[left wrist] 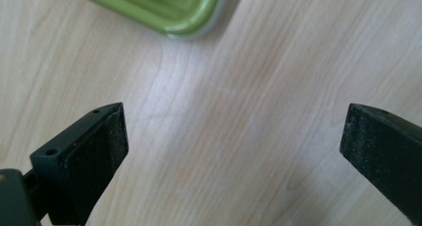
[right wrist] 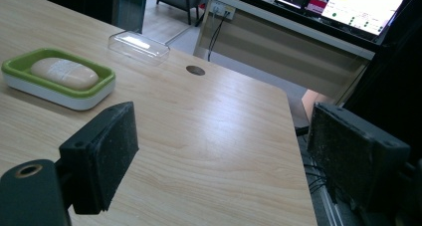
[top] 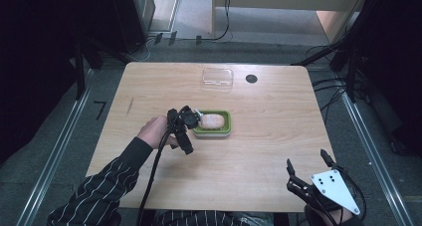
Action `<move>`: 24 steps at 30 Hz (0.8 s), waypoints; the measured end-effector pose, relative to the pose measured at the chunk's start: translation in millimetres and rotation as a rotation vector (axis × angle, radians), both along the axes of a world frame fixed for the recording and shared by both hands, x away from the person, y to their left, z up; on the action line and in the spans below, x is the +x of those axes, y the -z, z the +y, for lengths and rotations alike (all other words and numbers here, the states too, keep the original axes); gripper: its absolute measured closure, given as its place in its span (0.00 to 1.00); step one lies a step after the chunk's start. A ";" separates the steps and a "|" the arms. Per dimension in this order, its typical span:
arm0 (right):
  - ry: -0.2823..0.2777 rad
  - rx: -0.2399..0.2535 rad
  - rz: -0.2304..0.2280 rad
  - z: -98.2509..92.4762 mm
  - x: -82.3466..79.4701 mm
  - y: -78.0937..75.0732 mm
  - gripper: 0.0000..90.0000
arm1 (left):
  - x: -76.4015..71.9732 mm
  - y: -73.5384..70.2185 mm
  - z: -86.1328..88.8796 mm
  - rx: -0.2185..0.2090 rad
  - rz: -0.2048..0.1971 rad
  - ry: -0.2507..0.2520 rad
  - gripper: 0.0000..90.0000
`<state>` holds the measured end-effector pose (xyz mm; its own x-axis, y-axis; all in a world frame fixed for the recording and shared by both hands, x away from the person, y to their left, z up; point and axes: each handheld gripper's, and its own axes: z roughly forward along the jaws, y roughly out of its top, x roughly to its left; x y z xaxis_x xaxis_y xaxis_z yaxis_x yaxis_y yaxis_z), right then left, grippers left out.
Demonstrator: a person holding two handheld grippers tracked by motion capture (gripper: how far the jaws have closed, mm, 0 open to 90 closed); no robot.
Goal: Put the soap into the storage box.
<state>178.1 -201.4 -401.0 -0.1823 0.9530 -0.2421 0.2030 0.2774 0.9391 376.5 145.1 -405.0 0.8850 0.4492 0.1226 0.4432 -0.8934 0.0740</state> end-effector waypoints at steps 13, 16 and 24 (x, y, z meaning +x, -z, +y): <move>-0.002 0.001 -0.001 0.7 0.5 -0.1 0.15 | -24.6 13.9 20.4 0.029 0.018 -0.024 0.00; -0.004 -0.002 -0.002 0.8 0.9 0.0 0.15 | -30.5 18.2 25.2 0.027 0.019 -0.034 0.00; -0.006 -0.004 -0.005 1.0 1.0 -0.1 0.15 | -39.4 28.4 39.8 0.028 0.031 -0.051 0.00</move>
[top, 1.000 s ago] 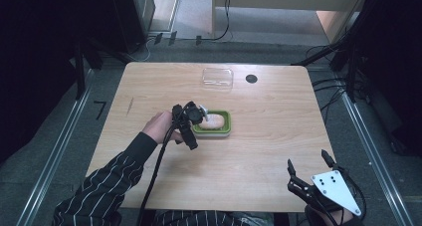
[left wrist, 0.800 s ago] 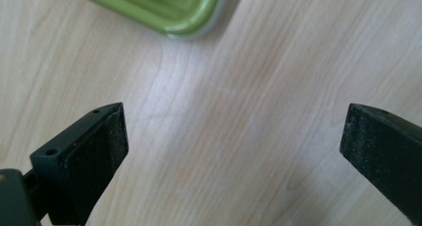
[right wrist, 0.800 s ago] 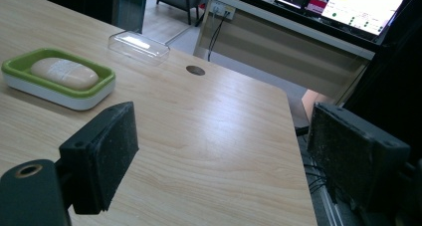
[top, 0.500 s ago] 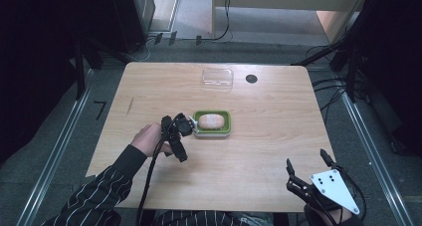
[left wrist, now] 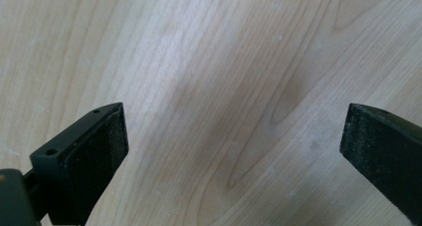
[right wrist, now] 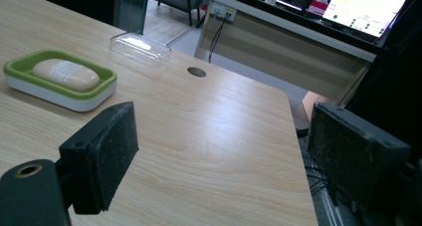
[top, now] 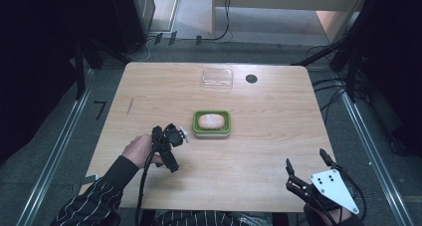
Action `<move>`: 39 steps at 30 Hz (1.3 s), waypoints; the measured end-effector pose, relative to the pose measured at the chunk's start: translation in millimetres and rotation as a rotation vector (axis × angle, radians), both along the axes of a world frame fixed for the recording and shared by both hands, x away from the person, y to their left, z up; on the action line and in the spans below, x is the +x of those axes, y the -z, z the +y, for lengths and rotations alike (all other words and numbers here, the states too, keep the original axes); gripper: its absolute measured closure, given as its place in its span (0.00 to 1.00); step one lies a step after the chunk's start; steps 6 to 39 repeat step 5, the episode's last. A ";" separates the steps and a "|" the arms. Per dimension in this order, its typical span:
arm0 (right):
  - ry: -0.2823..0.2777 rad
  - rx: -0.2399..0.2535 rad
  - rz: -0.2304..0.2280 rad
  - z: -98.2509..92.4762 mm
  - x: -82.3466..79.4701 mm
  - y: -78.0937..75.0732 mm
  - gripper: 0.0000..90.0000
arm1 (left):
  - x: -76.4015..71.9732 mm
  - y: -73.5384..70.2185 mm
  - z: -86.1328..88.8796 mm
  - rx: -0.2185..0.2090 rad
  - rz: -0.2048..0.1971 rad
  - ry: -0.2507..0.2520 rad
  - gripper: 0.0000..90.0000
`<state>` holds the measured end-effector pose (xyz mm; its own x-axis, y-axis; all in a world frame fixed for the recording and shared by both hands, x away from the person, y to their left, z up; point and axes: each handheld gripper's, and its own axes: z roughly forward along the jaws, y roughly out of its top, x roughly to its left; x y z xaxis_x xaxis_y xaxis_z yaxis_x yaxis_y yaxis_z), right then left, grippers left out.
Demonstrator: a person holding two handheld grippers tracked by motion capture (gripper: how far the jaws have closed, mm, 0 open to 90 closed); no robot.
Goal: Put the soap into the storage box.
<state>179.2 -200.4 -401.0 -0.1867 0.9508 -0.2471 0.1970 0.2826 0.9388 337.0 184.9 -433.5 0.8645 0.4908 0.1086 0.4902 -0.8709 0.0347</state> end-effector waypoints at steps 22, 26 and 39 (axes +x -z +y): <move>0.002 0.005 0.000 0.0 0.0 0.2 0.15 | 0.7 1.3 -0.7 -0.002 0.001 0.013 0.00; 0.002 0.005 0.000 0.0 0.0 0.2 0.15 | 0.7 1.3 -0.7 -0.002 0.001 0.013 0.00; 0.002 0.005 0.000 0.0 0.0 0.2 0.15 | 0.7 1.3 -0.7 -0.002 0.001 0.013 0.00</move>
